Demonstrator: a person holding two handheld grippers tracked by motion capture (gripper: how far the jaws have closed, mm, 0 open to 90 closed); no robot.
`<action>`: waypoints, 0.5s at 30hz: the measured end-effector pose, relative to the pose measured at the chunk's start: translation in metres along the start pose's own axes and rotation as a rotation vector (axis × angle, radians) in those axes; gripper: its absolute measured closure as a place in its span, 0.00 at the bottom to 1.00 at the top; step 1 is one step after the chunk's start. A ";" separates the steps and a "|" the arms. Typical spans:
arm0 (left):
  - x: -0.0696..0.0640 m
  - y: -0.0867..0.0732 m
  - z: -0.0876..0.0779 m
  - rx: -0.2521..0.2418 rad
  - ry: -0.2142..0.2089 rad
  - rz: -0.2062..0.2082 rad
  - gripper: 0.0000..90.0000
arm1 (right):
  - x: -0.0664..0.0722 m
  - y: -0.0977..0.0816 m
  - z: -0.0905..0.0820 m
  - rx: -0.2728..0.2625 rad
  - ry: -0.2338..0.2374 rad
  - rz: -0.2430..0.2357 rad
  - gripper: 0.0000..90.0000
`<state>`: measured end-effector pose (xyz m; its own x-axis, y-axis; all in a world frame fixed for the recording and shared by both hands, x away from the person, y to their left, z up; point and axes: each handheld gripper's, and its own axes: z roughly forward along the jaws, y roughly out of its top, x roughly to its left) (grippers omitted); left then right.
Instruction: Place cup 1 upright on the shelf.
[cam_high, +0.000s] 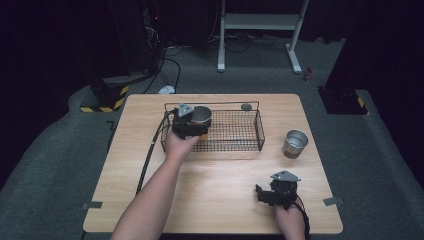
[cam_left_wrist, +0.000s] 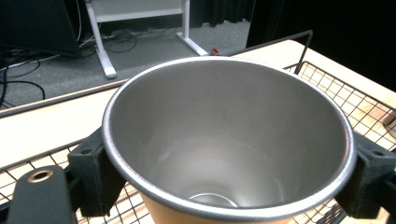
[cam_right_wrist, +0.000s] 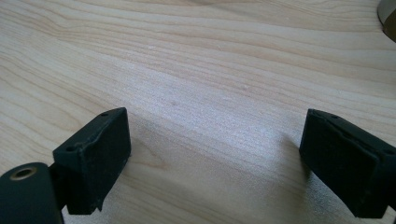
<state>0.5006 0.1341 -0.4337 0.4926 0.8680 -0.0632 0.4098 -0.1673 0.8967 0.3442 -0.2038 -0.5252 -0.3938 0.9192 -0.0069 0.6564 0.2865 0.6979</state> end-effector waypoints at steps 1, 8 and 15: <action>0.000 -0.001 0.000 0.002 -0.001 -0.002 0.15 | 0.000 0.000 0.000 0.000 0.000 0.001 0.10; -0.001 -0.003 0.003 0.024 0.006 0.001 0.15 | 0.000 0.000 0.000 0.000 -0.001 -0.001 0.10; -0.001 -0.003 0.005 0.054 0.012 0.012 0.15 | 0.000 0.000 0.000 0.000 -0.001 -0.003 0.10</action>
<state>0.5024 0.1313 -0.4383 0.4883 0.8714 -0.0469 0.4446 -0.2021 0.8726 0.3440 -0.2037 -0.5251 -0.3954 0.9184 -0.0098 0.6551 0.2895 0.6978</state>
